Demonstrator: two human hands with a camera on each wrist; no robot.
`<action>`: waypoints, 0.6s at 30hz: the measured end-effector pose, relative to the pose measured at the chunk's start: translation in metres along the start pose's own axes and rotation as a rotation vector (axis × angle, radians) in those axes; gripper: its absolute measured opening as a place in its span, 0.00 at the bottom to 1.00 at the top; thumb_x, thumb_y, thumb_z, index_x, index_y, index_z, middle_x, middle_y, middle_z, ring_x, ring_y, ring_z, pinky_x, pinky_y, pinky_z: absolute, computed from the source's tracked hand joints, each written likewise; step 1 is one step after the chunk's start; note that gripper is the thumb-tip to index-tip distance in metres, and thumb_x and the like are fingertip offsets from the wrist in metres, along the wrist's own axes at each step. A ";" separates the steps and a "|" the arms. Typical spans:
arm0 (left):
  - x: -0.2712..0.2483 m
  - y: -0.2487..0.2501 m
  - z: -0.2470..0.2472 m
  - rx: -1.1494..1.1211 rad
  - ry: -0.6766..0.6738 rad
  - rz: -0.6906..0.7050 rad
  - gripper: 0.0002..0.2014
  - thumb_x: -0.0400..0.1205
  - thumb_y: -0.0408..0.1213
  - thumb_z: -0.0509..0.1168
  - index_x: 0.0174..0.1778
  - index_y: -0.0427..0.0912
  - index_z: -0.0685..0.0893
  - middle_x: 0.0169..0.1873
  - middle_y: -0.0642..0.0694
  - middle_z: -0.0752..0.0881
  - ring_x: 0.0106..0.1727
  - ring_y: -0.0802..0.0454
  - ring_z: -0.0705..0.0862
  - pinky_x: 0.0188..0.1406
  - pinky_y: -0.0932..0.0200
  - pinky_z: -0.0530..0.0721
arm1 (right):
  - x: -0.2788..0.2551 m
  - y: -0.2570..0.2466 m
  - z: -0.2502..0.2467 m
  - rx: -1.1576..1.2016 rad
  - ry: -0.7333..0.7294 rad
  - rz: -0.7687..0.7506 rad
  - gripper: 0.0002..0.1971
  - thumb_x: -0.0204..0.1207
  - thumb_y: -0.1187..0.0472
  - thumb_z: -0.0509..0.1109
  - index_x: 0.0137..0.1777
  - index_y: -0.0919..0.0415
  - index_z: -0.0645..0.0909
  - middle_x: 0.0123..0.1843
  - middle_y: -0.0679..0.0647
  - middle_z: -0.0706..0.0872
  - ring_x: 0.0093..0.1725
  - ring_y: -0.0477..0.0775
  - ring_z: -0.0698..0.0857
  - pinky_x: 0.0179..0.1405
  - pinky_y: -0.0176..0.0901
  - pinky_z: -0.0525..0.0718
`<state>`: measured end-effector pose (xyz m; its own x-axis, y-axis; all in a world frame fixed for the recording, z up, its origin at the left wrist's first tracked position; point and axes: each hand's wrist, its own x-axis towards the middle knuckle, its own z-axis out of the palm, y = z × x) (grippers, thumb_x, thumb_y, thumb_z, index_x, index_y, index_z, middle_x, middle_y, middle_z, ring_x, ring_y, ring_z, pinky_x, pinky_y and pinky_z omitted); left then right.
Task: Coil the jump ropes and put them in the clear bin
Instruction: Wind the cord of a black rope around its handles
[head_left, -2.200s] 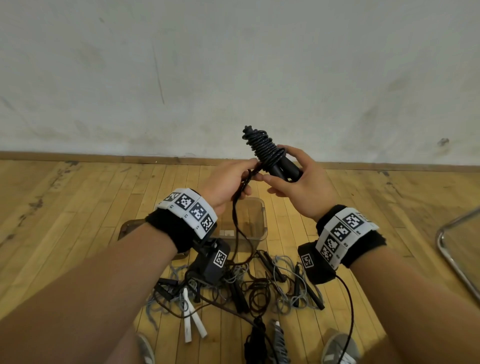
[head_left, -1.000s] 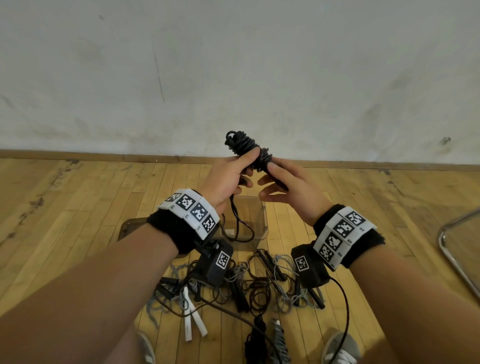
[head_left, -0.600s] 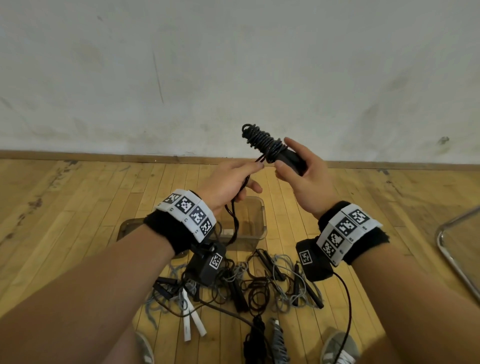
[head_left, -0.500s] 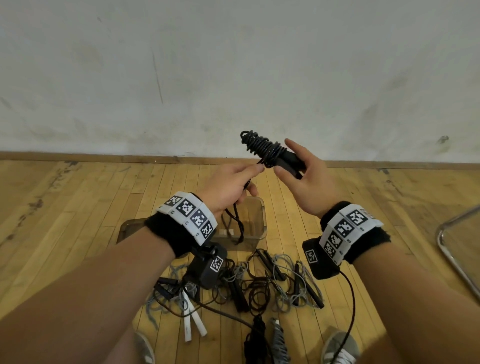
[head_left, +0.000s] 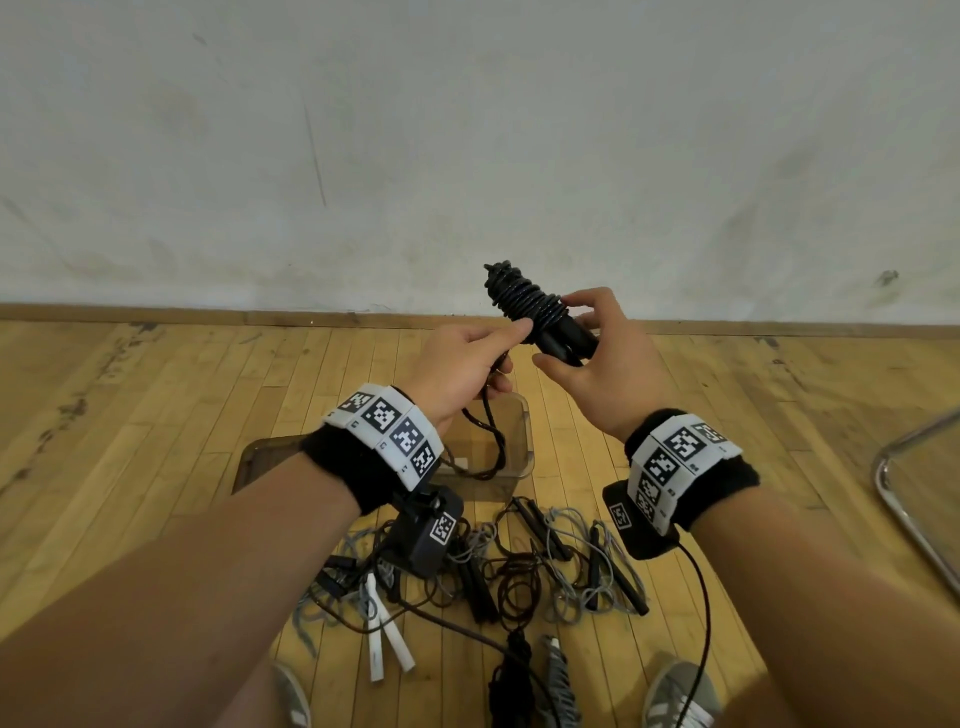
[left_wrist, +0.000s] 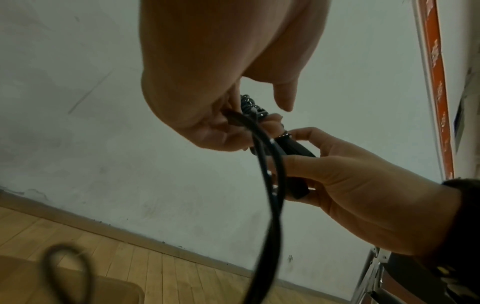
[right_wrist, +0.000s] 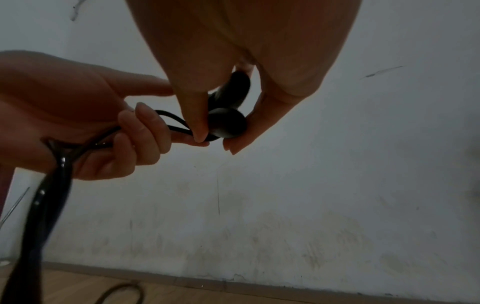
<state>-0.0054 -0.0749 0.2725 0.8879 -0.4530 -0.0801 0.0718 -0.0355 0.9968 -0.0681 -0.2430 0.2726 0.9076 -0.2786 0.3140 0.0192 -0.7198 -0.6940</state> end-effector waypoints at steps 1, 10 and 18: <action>0.000 0.000 0.000 0.000 0.011 0.006 0.14 0.85 0.52 0.70 0.52 0.44 0.92 0.30 0.50 0.81 0.28 0.57 0.81 0.30 0.64 0.81 | -0.001 0.000 0.001 -0.005 -0.006 -0.015 0.30 0.75 0.58 0.81 0.72 0.49 0.70 0.48 0.39 0.81 0.44 0.34 0.82 0.37 0.16 0.76; 0.004 -0.005 -0.003 0.008 0.046 0.009 0.24 0.85 0.56 0.68 0.55 0.35 0.90 0.21 0.56 0.68 0.24 0.58 0.66 0.31 0.59 0.66 | -0.005 -0.004 0.011 0.334 -0.170 0.002 0.31 0.82 0.61 0.74 0.73 0.41 0.58 0.47 0.59 0.90 0.34 0.56 0.89 0.36 0.45 0.90; 0.006 -0.003 -0.005 -0.011 0.048 -0.017 0.17 0.85 0.59 0.67 0.53 0.49 0.91 0.31 0.53 0.80 0.28 0.59 0.75 0.31 0.63 0.74 | -0.003 -0.007 0.015 0.592 -0.198 0.163 0.21 0.90 0.54 0.63 0.81 0.52 0.68 0.49 0.60 0.90 0.34 0.55 0.86 0.36 0.46 0.87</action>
<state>0.0019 -0.0726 0.2694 0.9074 -0.4088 -0.0971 0.0916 -0.0331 0.9952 -0.0645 -0.2280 0.2665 0.9775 -0.1913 0.0884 0.0514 -0.1901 -0.9804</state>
